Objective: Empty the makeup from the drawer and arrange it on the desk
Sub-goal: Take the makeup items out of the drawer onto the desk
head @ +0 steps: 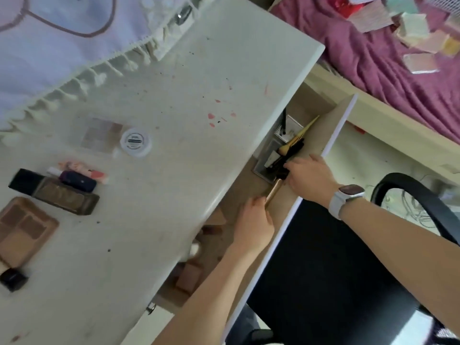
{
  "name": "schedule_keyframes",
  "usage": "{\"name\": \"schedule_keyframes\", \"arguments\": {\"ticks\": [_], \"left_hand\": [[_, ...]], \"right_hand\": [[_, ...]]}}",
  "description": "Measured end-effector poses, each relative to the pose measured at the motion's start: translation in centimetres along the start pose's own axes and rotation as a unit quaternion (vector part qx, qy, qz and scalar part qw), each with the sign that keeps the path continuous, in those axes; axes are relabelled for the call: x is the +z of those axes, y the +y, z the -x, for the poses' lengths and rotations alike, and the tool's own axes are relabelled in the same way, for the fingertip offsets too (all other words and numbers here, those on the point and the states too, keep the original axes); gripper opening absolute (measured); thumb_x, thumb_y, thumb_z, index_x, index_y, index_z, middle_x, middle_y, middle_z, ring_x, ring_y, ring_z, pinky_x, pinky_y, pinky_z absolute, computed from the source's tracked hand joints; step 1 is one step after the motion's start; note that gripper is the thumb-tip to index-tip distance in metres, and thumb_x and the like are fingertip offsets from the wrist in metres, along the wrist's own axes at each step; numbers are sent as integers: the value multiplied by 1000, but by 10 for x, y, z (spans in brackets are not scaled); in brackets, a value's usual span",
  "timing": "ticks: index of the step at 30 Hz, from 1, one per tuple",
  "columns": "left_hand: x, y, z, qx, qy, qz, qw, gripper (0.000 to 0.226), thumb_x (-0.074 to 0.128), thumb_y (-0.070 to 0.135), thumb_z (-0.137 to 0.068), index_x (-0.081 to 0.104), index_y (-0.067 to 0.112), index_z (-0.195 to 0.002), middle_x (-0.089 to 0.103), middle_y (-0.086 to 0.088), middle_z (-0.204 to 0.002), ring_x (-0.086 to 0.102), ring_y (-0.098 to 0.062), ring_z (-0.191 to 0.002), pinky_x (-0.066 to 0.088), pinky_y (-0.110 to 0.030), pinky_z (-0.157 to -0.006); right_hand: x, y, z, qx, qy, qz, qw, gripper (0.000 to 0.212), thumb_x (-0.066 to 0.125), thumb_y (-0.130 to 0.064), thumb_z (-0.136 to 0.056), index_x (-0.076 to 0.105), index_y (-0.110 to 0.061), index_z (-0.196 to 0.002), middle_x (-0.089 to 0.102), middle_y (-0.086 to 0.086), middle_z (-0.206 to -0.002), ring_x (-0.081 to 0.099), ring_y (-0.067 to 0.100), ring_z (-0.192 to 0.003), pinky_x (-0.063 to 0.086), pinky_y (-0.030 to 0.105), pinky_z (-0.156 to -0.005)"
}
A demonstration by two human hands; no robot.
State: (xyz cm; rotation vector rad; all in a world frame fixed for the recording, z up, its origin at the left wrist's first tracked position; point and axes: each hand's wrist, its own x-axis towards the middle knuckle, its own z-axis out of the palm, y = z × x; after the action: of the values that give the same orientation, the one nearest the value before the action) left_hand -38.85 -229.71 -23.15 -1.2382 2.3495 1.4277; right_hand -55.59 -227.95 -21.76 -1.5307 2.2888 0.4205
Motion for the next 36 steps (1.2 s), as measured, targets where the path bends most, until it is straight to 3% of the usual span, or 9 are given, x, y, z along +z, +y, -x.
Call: {"name": "schedule_keyframes", "arguments": {"ticks": [3,8,12,19,23,25,28,33,36], "left_hand": [[24,-11,-28,-24,-11,-3,1000,37,37,7,-91,48,9,-126,48,-12,-124,47,-29,-115,39,-43,-100],[42,-13,-58,-53,-14,10,998,37,38,12,-89,53,15,-123,57,-11,-118,51,-29,-109,43,-43,-94],[40,-15,-66,-89,-46,28,995,28,40,11,-91,59,15,-111,64,-8,-105,59,-26,-98,47,-34,-84],[28,-28,-46,-105,-72,66,990,31,39,11,-95,56,14,-121,63,-8,-113,58,-22,-105,45,-29,-89],[24,-30,-41,-108,-80,58,989,30,39,12,-95,56,14,-120,62,-7,-114,58,-22,-104,44,-26,-85],[22,-28,-41,-103,-76,67,990,34,39,12,-96,52,17,-128,60,-5,-117,56,-21,-106,43,-24,-86],[16,-24,-39,-90,-67,77,991,33,39,11,-95,52,16,-125,61,-5,-112,58,-20,-100,48,-29,-85],[0,-16,-25,-63,-51,50,995,37,40,12,-96,45,13,-132,54,-6,-123,53,-21,-112,43,-29,-92],[-12,-9,-12,-37,-32,36,998,32,43,16,-96,48,14,-127,55,-4,-115,56,-18,-104,48,-31,-90]], "right_hand": [[6,6,-24,-47,-27,31,998,36,45,-16,-88,53,-17,-123,53,3,-126,48,24,-115,39,36,-91],[13,7,-45,-91,-47,72,992,46,48,-13,-87,42,-14,-133,42,5,-136,34,24,-127,37,36,-86],[13,5,-54,-94,-44,69,992,43,50,-14,-88,42,-13,-130,42,8,-133,38,28,-124,40,38,-86],[11,0,-54,-140,-26,114,983,38,42,-16,-91,44,-10,-129,40,5,-138,25,25,-134,37,37,-87],[17,5,-56,-137,-80,144,977,42,49,-14,-88,43,-10,-129,45,7,-130,41,28,-122,40,36,-83],[16,8,-58,-135,-116,139,974,42,53,-11,-87,43,-9,-128,44,9,-126,54,30,-104,42,35,-73],[13,7,-60,-126,-132,119,976,40,55,-5,-85,47,-6,-124,46,11,-121,58,32,-88,45,32,-59],[6,-1,-51,-153,-139,165,964,30,47,-7,-91,52,-4,-121,46,12,-123,55,30,-98,36,29,-68],[0,-3,-41,-154,-128,183,963,30,45,-11,-93,49,-6,-122,52,11,-121,55,27,-104,37,29,-76]]}}
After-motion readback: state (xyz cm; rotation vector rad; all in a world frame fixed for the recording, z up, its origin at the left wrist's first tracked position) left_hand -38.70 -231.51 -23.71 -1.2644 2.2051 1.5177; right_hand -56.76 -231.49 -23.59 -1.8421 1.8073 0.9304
